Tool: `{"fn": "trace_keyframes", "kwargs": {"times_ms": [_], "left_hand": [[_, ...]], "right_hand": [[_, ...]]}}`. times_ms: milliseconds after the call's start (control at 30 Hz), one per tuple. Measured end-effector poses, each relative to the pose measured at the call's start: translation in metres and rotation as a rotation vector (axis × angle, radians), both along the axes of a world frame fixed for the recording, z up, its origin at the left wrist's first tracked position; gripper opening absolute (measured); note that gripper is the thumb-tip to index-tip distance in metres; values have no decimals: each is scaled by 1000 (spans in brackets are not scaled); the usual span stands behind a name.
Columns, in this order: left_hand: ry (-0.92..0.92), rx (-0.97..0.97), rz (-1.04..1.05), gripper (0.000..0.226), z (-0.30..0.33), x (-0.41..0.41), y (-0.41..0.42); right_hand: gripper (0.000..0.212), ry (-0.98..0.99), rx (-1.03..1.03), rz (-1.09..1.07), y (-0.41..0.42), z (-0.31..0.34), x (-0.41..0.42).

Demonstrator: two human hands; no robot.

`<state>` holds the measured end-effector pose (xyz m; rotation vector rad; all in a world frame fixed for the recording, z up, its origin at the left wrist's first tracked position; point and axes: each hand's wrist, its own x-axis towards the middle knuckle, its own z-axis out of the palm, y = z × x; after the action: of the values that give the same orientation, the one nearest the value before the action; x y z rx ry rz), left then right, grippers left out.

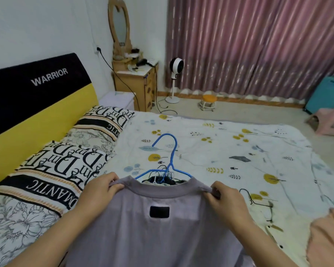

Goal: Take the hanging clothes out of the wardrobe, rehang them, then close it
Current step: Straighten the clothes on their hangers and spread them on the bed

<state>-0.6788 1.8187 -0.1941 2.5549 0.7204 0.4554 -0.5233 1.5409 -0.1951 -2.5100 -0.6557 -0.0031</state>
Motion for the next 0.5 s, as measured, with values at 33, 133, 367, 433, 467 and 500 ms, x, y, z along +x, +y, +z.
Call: {"fn": "trace_keyframes", "kwargs": {"times_ms": [33,133,367,433,467,500], "left_hand": [[7,14,5,18,8,-7,-6],[25,86,34,21,30,-30,-28],[-25,193,100,23,77,-94,-107],[-48,211,111,27,88,-114,-128],[-51,220,112,28,94,-124,-138],[-54,229,111,27,100,-134,-148]], "right_hand": [[22,2,24,5,-7,8,-6],[27,-14,95,49,-30,28,-26],[31,-78,179,111,-97,59,-80],[29,-58,188,133,-117,67,-94],[29,-54,186,143,-126,72,-101],[29,-57,182,149,-136,77,-109]]}}
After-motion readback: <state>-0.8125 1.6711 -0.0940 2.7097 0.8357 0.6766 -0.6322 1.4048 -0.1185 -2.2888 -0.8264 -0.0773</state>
